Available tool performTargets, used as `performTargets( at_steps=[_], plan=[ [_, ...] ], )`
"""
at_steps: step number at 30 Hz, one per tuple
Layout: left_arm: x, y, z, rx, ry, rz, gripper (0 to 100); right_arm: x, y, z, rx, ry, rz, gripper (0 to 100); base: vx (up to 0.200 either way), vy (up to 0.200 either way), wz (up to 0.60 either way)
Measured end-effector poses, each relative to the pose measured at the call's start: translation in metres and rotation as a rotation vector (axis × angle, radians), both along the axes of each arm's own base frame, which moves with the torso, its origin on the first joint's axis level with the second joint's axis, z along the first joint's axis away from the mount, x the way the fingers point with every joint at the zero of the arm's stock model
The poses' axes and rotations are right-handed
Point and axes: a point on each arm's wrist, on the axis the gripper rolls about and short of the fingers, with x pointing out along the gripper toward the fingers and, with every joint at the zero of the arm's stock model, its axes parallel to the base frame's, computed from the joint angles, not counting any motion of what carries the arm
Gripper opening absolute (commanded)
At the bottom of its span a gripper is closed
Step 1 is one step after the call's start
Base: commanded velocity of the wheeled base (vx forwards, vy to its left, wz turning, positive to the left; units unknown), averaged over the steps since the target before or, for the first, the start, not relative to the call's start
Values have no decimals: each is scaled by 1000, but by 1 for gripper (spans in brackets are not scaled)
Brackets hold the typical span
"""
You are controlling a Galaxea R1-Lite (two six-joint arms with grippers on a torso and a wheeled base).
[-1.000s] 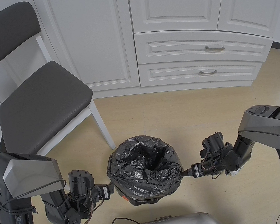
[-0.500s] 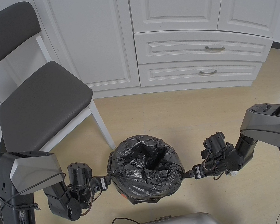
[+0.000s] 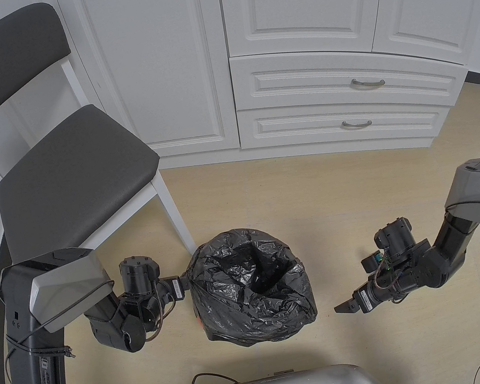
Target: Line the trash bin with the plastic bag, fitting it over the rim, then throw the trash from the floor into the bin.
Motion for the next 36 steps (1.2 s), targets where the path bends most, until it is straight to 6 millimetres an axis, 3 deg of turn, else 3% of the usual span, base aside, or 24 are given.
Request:
performTargets(
  at_steps=[8, 14, 19, 23, 28, 36],
  plan=[
    [13, 2, 8, -45, -1, 42, 100, -17, 8, 37, 40, -73, 26, 100, 0, 0, 0],
    [-12, 7, 21, -39, 36, 34, 100, -12, 25, 50, 178, -55, -78, 100, 0, 0, 0],
    [-41, 6, 46, -40, 44, 10, 100, -5, 37, 55, 235, -60, -100, 100, 0, 0, 0],
    [-67, -14, 64, -36, 63, -62, 100, -3, 43, 54, 245, -59, -98, 100, 0, 0, 0],
    [-88, -45, 72, -24, 127, -144, 100, -2, 47, 52, 246, -56, -99, 100, 0, 0, 0],
    [-72, -90, 89, -38, 194, -107, 100, -1, 48, 51, 246, -54, -100, 100, 0, 0, 0]
  ],
)
